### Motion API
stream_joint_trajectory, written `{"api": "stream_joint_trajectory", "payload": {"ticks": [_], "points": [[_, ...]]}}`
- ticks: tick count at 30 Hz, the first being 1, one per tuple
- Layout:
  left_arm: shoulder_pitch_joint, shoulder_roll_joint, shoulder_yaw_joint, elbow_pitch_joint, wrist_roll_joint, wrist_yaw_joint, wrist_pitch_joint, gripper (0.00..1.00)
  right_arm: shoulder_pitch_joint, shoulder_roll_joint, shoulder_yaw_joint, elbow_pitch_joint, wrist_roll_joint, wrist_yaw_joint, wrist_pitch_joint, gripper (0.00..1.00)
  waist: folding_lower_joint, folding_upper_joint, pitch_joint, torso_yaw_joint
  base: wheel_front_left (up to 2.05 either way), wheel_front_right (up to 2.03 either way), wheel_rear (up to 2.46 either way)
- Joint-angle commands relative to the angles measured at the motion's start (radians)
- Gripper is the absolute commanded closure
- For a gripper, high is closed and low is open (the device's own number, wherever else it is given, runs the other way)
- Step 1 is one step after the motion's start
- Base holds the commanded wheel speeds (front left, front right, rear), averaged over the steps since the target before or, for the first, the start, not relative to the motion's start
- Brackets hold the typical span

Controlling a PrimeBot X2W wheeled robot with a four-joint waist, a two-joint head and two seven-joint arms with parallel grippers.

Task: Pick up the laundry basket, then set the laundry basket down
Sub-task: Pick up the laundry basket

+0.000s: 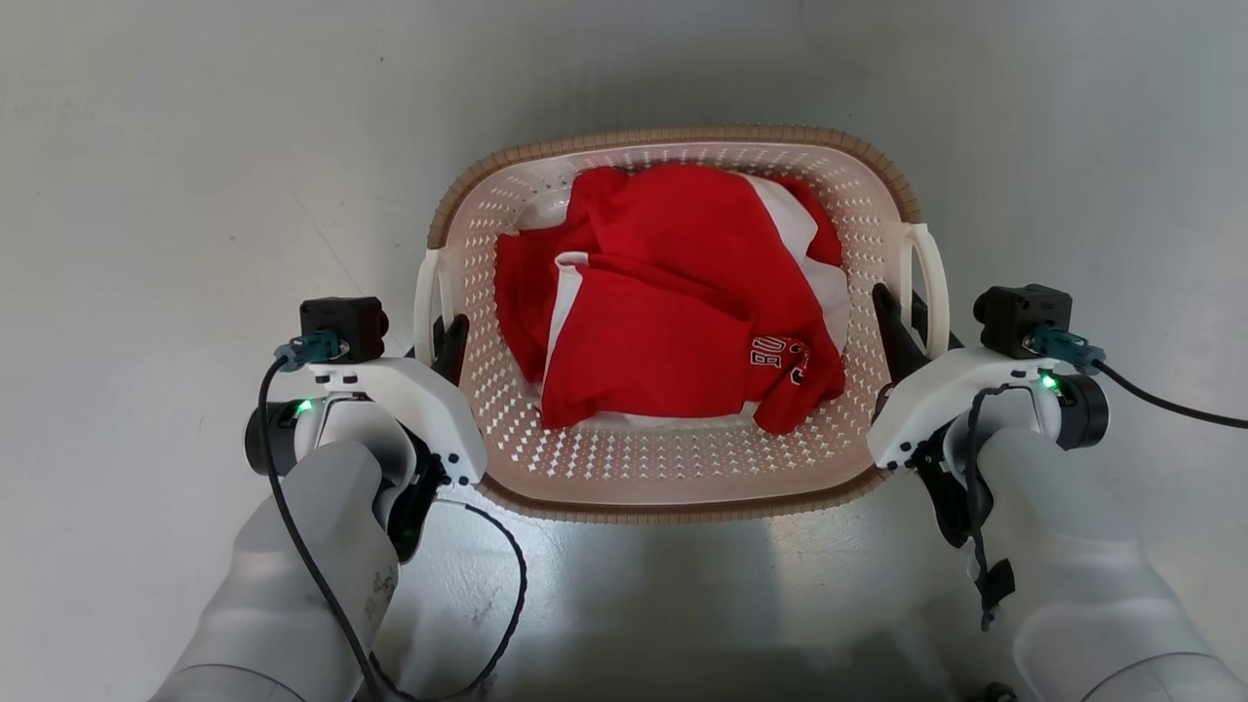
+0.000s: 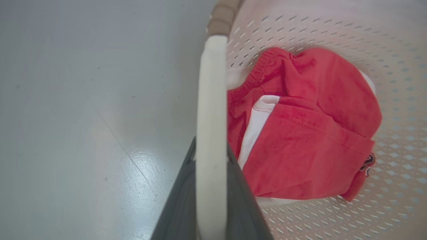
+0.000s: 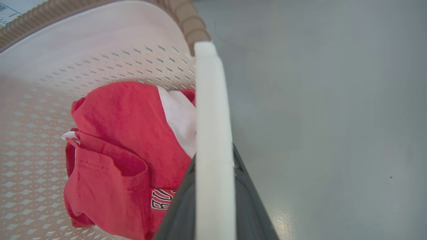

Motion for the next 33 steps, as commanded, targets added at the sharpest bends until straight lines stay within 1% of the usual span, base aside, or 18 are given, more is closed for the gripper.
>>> {"api": "stream_joint_trajectory", "payload": {"ticks": [1, 6, 12, 15, 16, 21, 27, 33], "points": [[0.016, 0.032, 0.01, 0.004, -0.015, -0.006, -0.006, 1.0, 0.046, 0.012, 0.028, -0.01, 0.012, 0.0, -0.011, 1.0, 0.0, 0.0, -0.015, -0.004, 0.0, 0.0, 0.0], [0.028, 0.042, -0.019, 0.015, -0.043, -0.006, -0.006, 1.0, 0.056, 0.012, 0.067, -0.006, 0.046, 0.0, -0.011, 1.0, 0.0, 0.0, -0.075, -0.015, 0.0, 0.0, 0.0], [0.054, 0.052, -0.049, 0.037, -0.081, -0.006, -0.006, 1.0, 0.08, 0.012, 0.112, -0.002, 0.108, 0.0, -0.011, 1.0, 0.0, 0.0, -0.184, -0.034, 0.0, 0.0, 0.0], [0.067, 0.053, -0.071, 0.047, -0.101, -0.006, 0.01, 1.0, 0.093, 0.012, 0.141, 0.019, 0.139, 0.0, -0.011, 1.0, 0.0, 0.0, -0.242, -0.039, 0.0, 0.0, 0.0], [0.067, 0.053, -0.071, 0.047, -0.101, -0.006, 0.01, 1.0, 0.093, 0.012, 0.141, 0.019, 0.139, 0.0, -0.011, 1.0, 0.0, 0.0, -0.242, -0.039, 0.0, 0.0, 0.0], [0.094, 0.059, -0.106, 0.059, -0.131, -0.006, 0.047, 1.0, 0.11, 0.012, 0.215, 0.067, 0.205, 0.0, -0.007, 1.0, 0.0, 0.0, -0.341, -0.049, 0.0, 0.0, 0.0], [0.135, 0.059, -0.129, 0.074, -0.173, -0.006, 0.089, 1.0, 0.136, 0.012, 0.301, 0.101, 0.289, 0.0, 0.037, 1.0, 0.0, 0.0, -0.458, -0.066, 0.0, 0.0, 0.0], [0.192, 0.052, -0.157, 0.088, -0.207, -0.006, 0.148, 1.0, 0.169, 0.012, 0.367, 0.125, 0.359, 0.0, 0.115, 1.0, 0.0, 0.0, -0.573, -0.08, 0.0, 0.0, 0.0]]}}
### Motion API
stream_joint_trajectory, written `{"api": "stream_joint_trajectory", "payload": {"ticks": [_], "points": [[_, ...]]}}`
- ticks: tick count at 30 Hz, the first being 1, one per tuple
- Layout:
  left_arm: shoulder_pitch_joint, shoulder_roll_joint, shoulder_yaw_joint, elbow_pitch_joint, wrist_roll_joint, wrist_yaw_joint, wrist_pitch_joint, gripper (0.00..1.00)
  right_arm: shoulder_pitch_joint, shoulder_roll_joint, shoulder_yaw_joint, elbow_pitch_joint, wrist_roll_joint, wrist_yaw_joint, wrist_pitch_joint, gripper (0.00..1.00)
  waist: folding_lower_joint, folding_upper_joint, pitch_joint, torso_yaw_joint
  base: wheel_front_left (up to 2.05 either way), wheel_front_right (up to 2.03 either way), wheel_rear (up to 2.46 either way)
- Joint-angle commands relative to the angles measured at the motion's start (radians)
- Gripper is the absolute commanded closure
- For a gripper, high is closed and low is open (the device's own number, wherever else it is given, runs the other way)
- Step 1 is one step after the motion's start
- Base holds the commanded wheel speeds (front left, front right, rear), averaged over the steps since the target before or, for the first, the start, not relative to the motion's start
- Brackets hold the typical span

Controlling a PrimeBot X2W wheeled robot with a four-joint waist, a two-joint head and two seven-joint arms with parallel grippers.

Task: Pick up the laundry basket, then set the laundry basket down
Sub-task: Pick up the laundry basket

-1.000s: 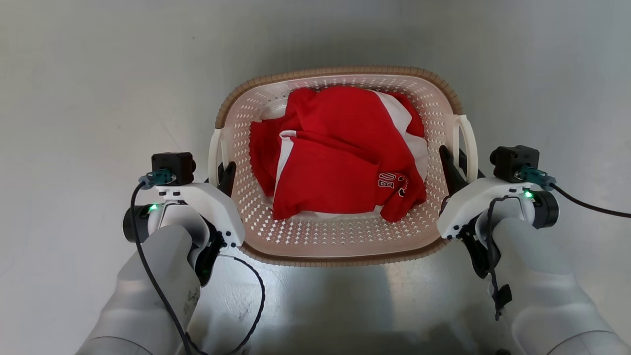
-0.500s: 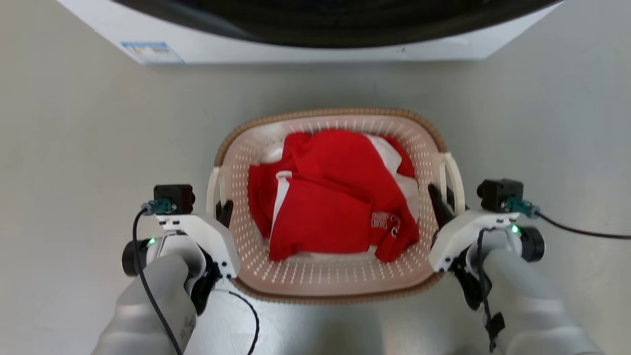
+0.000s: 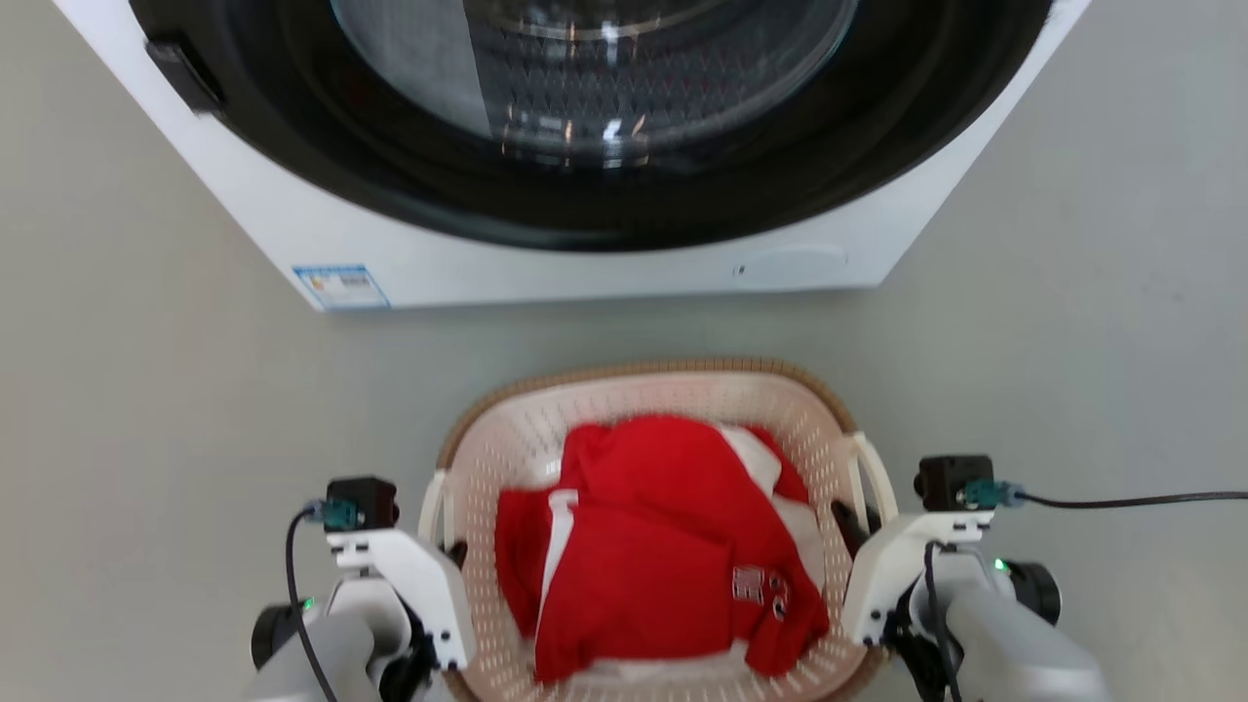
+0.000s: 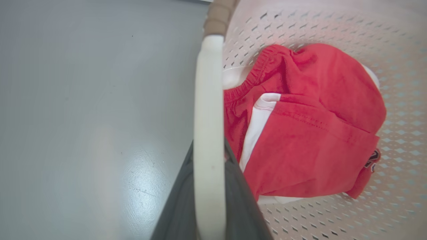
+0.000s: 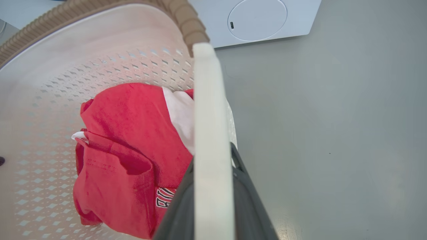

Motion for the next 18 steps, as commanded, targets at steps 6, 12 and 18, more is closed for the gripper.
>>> {"api": "stream_joint_trajectory", "payload": {"ticks": [6, 12, 18], "points": [[0.051, 0.033, 0.002, 0.016, -0.033, -0.002, 0.04, 1.0, 0.058, 0.0, 0.069, 0.008, 0.045, 0.0, 0.048, 1.0, 0.0, 0.0, -0.151, -0.019, 0.0, 0.0, 0.0], [0.092, 0.025, -0.018, 0.031, -0.047, -0.002, 0.087, 1.0, 0.096, 0.0, 0.117, 0.01, 0.085, 0.0, 0.106, 1.0, 0.0, 0.0, -0.238, -0.02, 0.0, 0.0, 0.0], [0.123, 0.015, -0.036, 0.038, -0.055, -0.002, 0.119, 1.0, 0.127, 0.0, 0.155, 0.012, 0.123, 0.0, 0.157, 1.0, 0.0, 0.0, -0.296, -0.017, 0.0, 0.0, 0.0]]}}
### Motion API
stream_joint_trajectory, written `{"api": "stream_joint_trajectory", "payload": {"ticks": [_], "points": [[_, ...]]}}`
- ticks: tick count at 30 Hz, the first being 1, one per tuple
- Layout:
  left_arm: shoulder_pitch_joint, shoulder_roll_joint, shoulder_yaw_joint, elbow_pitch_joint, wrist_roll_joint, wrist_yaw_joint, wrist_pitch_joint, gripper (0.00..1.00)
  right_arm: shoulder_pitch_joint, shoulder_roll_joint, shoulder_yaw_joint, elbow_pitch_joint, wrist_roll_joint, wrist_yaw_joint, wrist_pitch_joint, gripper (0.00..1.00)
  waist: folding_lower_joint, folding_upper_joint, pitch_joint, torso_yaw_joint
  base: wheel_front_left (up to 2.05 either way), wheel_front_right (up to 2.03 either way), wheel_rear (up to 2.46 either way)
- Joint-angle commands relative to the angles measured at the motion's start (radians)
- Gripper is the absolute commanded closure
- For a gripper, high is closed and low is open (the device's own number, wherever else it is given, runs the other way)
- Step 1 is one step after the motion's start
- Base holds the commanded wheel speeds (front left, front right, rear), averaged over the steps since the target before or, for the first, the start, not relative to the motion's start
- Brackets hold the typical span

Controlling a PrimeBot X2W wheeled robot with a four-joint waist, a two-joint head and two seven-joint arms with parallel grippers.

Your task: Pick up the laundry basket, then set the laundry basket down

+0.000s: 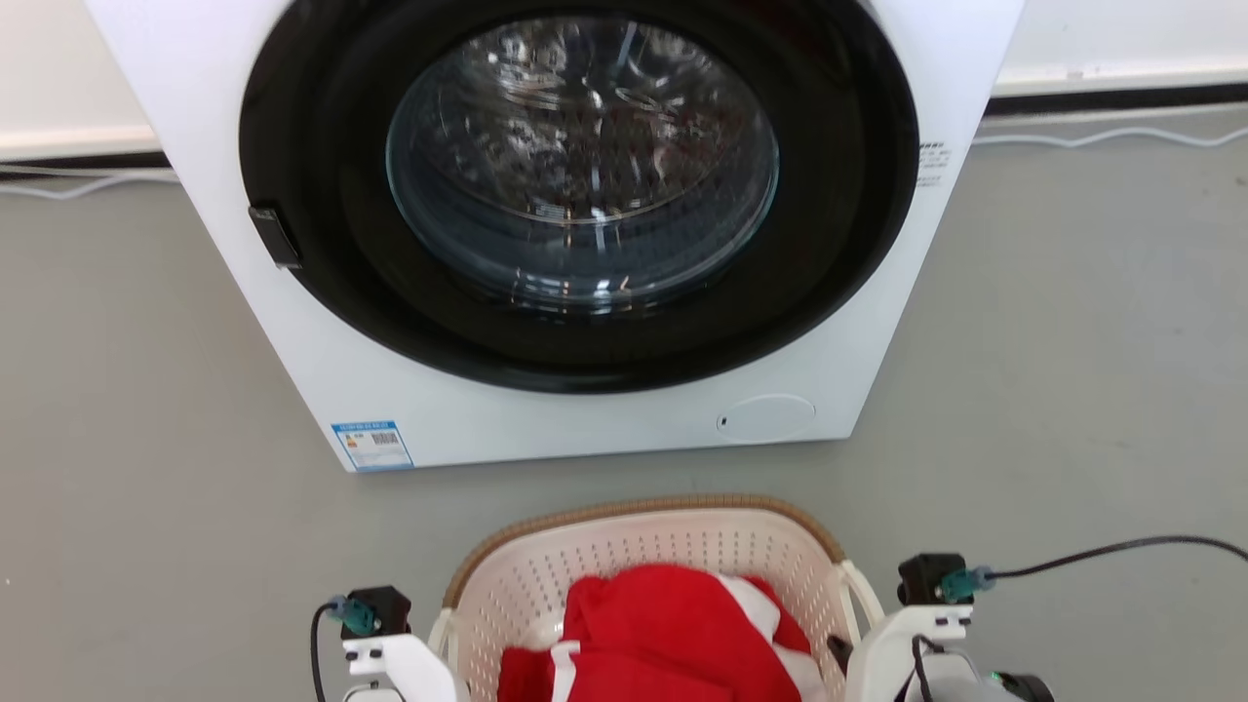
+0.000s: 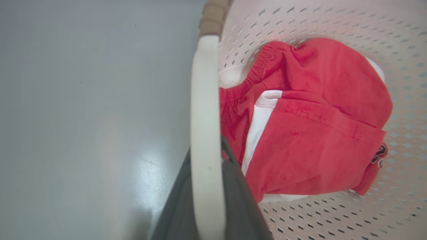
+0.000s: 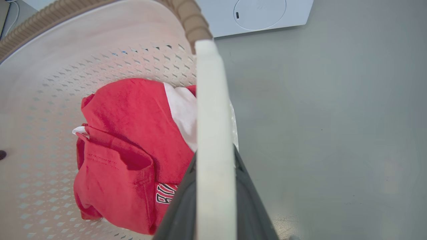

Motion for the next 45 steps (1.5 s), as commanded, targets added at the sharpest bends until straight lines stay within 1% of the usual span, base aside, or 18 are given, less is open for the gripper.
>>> {"api": "stream_joint_trajectory", "payload": {"ticks": [1, 6, 13, 45], "points": [[-0.004, 0.028, 0.016, 0.001, -0.009, -0.002, 0.003, 1.0, 0.019, -0.001, 0.03, -0.004, 0.012, 0.007, 0.012, 1.0, 0.0, -0.0001, -0.032, 0.001, 0.0, 0.0, 0.0], [0.016, 0.026, 0.006, 0.008, -0.02, -0.002, 0.047, 1.0, 0.03, -0.002, 0.063, -0.005, 0.04, 0.007, 0.052, 1.0, 0.0, -0.0001, -0.055, -0.002, 0.0, 0.0, 0.0], [0.018, 0.024, 0.002, 0.012, -0.026, -0.002, 0.062, 1.0, 0.034, -0.01, 0.089, -0.013, 0.068, 0.007, 0.068, 1.0, 0.0, -0.0001, -0.061, 0.0, 0.0, 0.0, 0.0], [0.011, 0.023, 0.004, 0.017, -0.049, -0.002, 0.045, 1.0, 0.013, -0.016, 0.203, -0.006, 0.175, 0.007, 0.036, 1.0, 0.0, -0.0001, -0.044, -0.008, 0.0, 0.0, 0.0]]}}
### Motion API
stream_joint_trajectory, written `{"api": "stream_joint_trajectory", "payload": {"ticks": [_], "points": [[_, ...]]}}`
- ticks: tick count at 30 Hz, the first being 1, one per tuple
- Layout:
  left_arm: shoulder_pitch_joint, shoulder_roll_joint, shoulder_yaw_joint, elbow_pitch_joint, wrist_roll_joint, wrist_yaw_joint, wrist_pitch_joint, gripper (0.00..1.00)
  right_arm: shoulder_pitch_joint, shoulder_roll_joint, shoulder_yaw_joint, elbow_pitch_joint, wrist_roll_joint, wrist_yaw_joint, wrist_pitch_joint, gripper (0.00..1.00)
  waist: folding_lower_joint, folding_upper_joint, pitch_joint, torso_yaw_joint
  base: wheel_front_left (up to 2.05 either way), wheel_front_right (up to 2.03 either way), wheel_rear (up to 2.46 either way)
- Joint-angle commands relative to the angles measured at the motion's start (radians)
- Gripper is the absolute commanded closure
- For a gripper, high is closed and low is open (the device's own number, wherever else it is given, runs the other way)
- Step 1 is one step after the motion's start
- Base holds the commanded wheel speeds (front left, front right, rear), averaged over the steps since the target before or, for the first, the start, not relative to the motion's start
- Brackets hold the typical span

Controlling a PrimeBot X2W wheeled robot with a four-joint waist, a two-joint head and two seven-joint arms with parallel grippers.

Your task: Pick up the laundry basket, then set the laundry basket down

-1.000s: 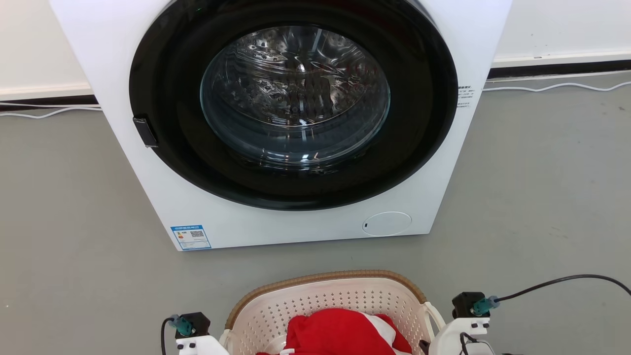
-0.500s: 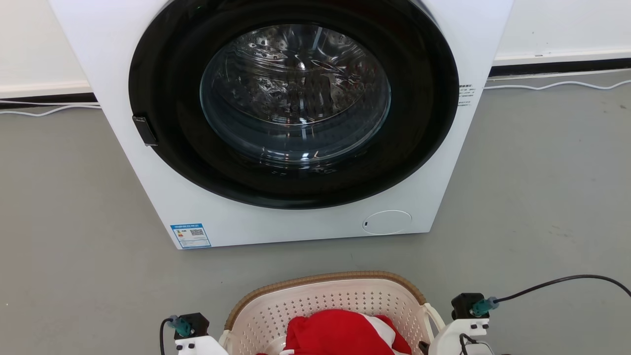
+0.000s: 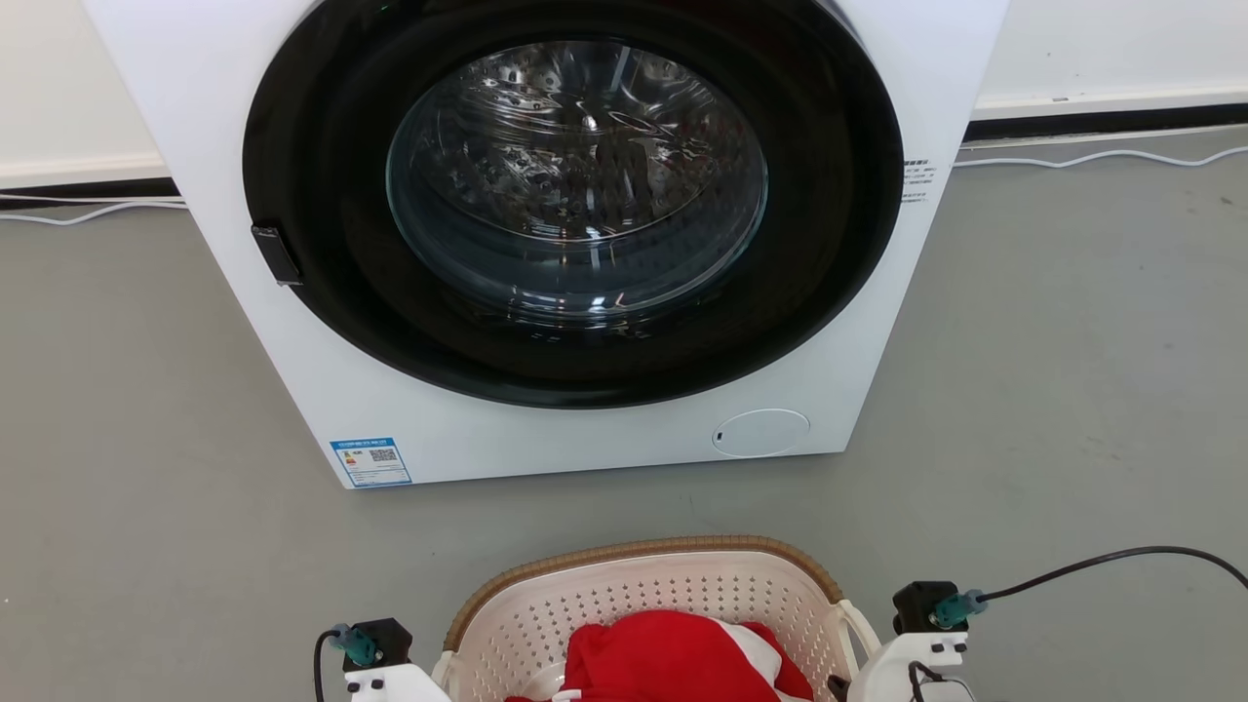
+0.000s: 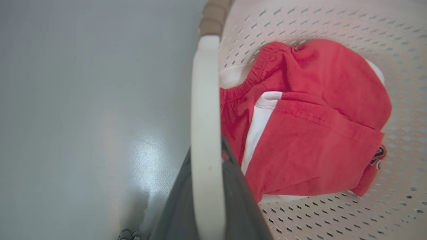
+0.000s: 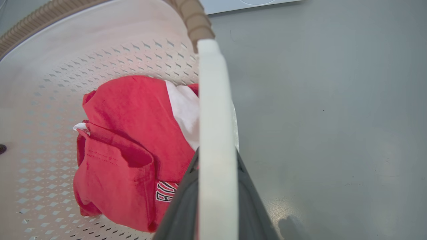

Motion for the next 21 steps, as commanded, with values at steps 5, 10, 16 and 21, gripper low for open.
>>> {"api": "stream_joint_trajectory", "payload": {"ticks": [5, 10, 16, 21], "points": [[-0.029, 0.033, 0.022, -0.006, -0.007, -0.001, -0.017, 1.0, -0.021, 0.002, 0.029, -0.002, 0.017, 0.008, -0.019, 1.0, 0.0, -0.0001, 0.005, -0.001, 0.0, 0.0, 0.0], [-0.031, 0.034, 0.021, -0.006, -0.008, 0.0, -0.017, 1.0, -0.026, 0.002, 0.039, 0.0, 0.028, 0.008, -0.022, 1.0, 0.0, -0.0001, 0.01, -0.001, 0.0, 0.0, 0.0], [-0.041, 0.036, 0.022, -0.006, -0.011, 0.0, -0.022, 1.0, -0.038, 0.002, 0.05, 0.005, 0.042, 0.008, -0.033, 1.0, 0.0, -0.0001, 0.028, -0.002, 0.0, 0.0, 0.0], [-0.06, 0.039, 0.024, -0.006, -0.011, 0.0, -0.036, 1.0, -0.056, 0.001, 0.057, 0.006, 0.051, 0.008, -0.052, 1.0, 0.0, -0.0001, 0.06, 0.0, 0.0, 0.0, 0.0]]}}
